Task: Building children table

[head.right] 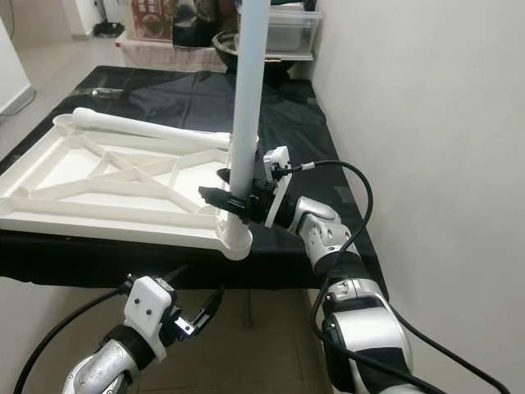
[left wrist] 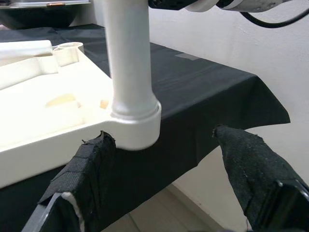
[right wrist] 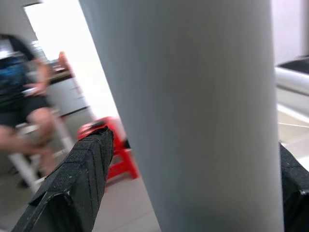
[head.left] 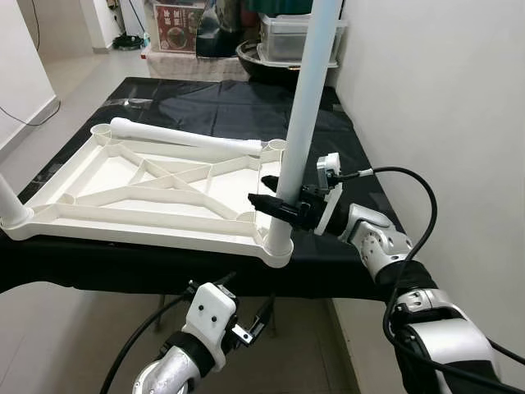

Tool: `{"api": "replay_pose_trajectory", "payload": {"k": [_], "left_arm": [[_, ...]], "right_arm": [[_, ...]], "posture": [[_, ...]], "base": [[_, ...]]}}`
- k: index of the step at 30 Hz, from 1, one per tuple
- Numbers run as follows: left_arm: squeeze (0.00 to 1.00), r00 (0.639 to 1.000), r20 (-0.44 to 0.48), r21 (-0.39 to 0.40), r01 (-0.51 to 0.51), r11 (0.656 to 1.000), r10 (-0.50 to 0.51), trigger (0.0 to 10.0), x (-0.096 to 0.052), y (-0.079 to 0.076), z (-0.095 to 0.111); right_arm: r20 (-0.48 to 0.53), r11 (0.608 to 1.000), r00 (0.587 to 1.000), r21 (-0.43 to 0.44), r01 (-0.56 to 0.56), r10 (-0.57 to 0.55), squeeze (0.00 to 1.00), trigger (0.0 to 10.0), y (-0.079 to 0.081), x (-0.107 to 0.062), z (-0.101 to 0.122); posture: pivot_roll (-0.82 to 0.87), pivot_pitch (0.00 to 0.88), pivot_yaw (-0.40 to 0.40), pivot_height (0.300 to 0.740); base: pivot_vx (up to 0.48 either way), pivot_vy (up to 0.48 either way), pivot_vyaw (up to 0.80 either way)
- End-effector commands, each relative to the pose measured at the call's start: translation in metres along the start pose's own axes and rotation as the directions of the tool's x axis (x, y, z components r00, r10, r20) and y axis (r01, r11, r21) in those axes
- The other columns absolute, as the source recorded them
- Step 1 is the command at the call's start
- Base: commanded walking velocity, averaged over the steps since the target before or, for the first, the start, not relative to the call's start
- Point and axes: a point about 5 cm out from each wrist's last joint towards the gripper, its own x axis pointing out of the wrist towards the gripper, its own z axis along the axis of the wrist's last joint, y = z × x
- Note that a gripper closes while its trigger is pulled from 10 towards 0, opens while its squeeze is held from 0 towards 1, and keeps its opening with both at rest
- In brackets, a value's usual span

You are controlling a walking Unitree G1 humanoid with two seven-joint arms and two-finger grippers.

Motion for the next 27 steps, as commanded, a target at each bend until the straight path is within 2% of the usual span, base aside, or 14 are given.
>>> {"api": "replay_pose_trajectory", "payload": {"k": [1, 2, 3, 4, 5, 12, 16, 18, 19, 22, 23, 24, 26, 27], "left_arm": [[0.0, 1.0, -0.02, -0.007, 0.007, 1.0, -0.007, 10.0, -0.001, -0.002, -0.004], [0.0, 1.0, -0.02, -0.007, 0.007, 1.0, -0.007, 10.0, -0.001, -0.002, -0.004], [0.0, 1.0, -0.02, -0.007, 0.007, 1.0, -0.007, 10.0, -0.001, -0.002, -0.004], [0.0, 1.0, -0.02, -0.007, 0.007, 1.0, -0.007, 10.0, -0.001, -0.002, -0.004], [0.0, 1.0, -0.02, -0.008, 0.007, 1.0, -0.008, 10.0, -0.002, -0.003, -0.004], [0.0, 1.0, -0.022, -0.01, 0.008, 1.0, -0.009, 10.0, -0.002, -0.003, -0.005], [0.0, 1.0, -0.022, -0.011, 0.009, 1.0, -0.009, 10.0, -0.002, -0.003, -0.005], [0.0, 1.0, -0.023, -0.011, 0.01, 1.0, -0.01, 10.0, -0.002, -0.003, -0.005], [0.0, 1.0, -0.024, -0.013, 0.011, 1.0, -0.011, 10.0, -0.002, -0.003, -0.006], [0.0, 1.0, -0.024, -0.013, 0.011, 1.0, -0.011, 10.0, -0.002, -0.003, -0.006], [0.0, 1.0, -0.024, -0.014, 0.012, 1.0, -0.013, 10.0, -0.002, -0.003, -0.006], [0.0, 1.0, -0.026, -0.015, 0.015, 1.0, -0.016, 10.0, -0.002, -0.003, -0.006], [0.0, 1.0, -0.026, -0.015, 0.015, 1.0, -0.016, 10.0, -0.002, -0.003, -0.006], [0.0, 0.999, -0.027, -0.015, 0.017, 1.0, -0.018, 10.0, -0.002, -0.003, -0.006]], "right_arm": [[-0.007, 0.992, 0.992, -0.001, -0.123, 0.123, 0.0, 9.7, 0.009, 0.013, 0.0], [-0.007, 0.992, 0.992, -0.001, -0.123, 0.123, 0.0, 9.7, 0.009, 0.013, 0.0], [-0.018, 0.987, 0.987, -0.007, -0.162, 0.162, 0.0, 2.5, 0.012, 0.017, -0.002], [-0.018, 0.987, 0.987, -0.007, -0.162, 0.162, 0.0, 2.5, 0.012, 0.017, -0.002], [-0.05, 0.973, 0.972, -0.021, -0.23, 0.229, 0.0, 0.0, 0.017, 0.021, -0.004], [-0.066, 0.986, 0.988, -0.086, -0.144, 0.138, 0.0, 0.0, 0.012, 0.024, -0.007], [-0.04, 0.988, 0.994, -0.123, 0.094, -0.1, 0.0, 0.0, -0.004, 0.02, -0.007], [-0.01, 0.956, 0.965, -0.146, 0.256, -0.26, 0.0, 0.0, -0.014, 0.015, -0.005], [0.037, 0.879, 0.887, -0.118, 0.462, -0.461, 0.0, 0.0, -0.027, 0.006, -0.002], [0.037, 0.879, 0.887, -0.118, 0.462, -0.461, 0.0, 0.0, -0.027, 0.006, -0.002], [0.059, 0.768, 0.773, -0.094, 0.634, -0.632, 0.0, 0.0, -0.037, -0.006, -0.001], [0.064, 0.534, 0.537, -0.059, 0.843, -0.841, 0.0, 0.0, -0.051, -0.03, -0.002], [0.064, 0.534, 0.537, -0.059, 0.843, -0.841, 0.0, 0.0, -0.051, -0.03, -0.002], [0.054, 0.292, 0.293, -0.026, 0.956, -0.955, 0.0, 0.0, -0.058, -0.053, -0.004]], "posture": [[0.15, 0.067, -0.077, 0.74], [0.15, 0.067, -0.077, 0.74], [0.15, 0.065, -0.077, 0.74], [0.15, 0.065, -0.077, 0.74], [0.16, 0.063, -0.079, 0.74], [0.15, 0.062, -0.076, 0.74], [0.15, 0.056, -0.079, 0.74], [0.15, 0.054, -0.078, 0.74], [0.14, 0.052, -0.075, 0.74], [0.14, 0.052, -0.075, 0.74], [0.14, 0.049, -0.073, 0.74], [0.14, 0.05, -0.069, 0.74], [0.14, 0.05, -0.069, 0.74], [0.14, 0.049, -0.069, 0.74]], "base": [[0.0, 0.0, 0.0], [0.0, 0.0, 0.0], [0.0, 0.0, 0.0], [0.0, 0.0, 0.0], [0.0, 0.0, 0.0], [0.0, 0.0, 0.0], [0.0, 0.0, 0.0], [0.0, 0.0, 0.0], [0.0, 0.0, 0.0], [0.0, 0.0, 0.0], [0.0, 0.0, 0.0], [0.0, 0.0, 0.0], [0.0, 0.0, 0.0], [0.0, 0.0, 0.0]]}}
